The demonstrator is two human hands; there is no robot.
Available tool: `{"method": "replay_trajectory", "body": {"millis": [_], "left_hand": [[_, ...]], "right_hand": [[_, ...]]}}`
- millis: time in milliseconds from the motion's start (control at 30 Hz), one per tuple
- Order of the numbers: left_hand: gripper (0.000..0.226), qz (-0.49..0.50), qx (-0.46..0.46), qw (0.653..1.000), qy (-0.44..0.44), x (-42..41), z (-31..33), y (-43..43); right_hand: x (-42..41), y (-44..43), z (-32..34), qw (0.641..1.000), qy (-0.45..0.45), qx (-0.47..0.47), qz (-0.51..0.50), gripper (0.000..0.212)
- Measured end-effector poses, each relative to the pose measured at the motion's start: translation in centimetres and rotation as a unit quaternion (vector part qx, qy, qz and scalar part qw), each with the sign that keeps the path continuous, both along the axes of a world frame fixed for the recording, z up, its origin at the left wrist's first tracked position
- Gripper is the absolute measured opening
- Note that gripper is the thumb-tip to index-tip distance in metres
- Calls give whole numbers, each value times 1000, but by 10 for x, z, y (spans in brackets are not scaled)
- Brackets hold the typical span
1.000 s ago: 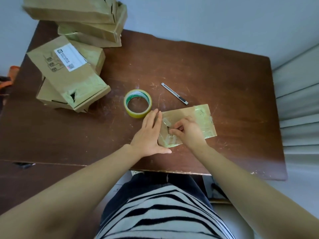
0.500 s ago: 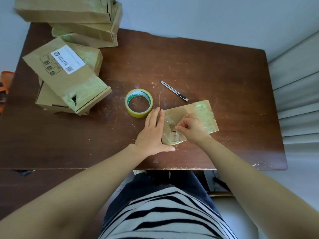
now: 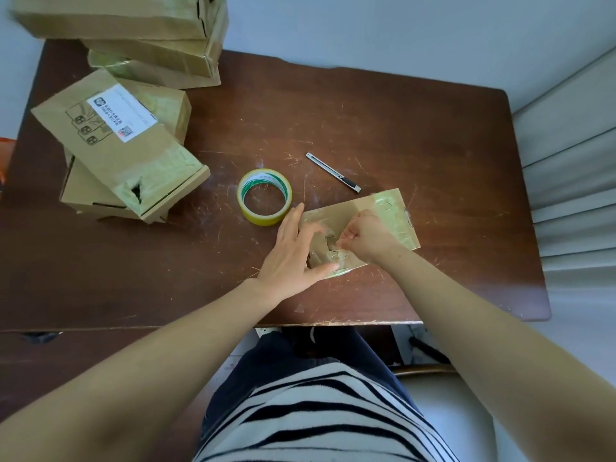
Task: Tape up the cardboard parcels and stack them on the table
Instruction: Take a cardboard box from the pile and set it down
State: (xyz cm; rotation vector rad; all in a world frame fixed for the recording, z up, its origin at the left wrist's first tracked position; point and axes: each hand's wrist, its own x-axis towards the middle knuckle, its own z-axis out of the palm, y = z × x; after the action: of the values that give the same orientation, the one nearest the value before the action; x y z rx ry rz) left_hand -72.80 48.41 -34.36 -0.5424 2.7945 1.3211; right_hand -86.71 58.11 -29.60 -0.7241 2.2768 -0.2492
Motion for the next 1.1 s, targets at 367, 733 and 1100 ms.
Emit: {"method": "replay_trajectory", "body": {"millis": [367, 733, 1100], "left_hand": [[16, 123, 45, 991, -4, -14, 1, 11], [11, 212, 51, 976, -10, -26, 4, 19], [9, 244, 52, 968, -13, -32, 10, 26]], "right_hand": [[-8, 0, 3, 1000, -22, 1, 11, 21], [-8, 4, 5, 995, 18, -38, 95, 18], [-10, 9, 5, 995, 42, -59, 74, 16]]}}
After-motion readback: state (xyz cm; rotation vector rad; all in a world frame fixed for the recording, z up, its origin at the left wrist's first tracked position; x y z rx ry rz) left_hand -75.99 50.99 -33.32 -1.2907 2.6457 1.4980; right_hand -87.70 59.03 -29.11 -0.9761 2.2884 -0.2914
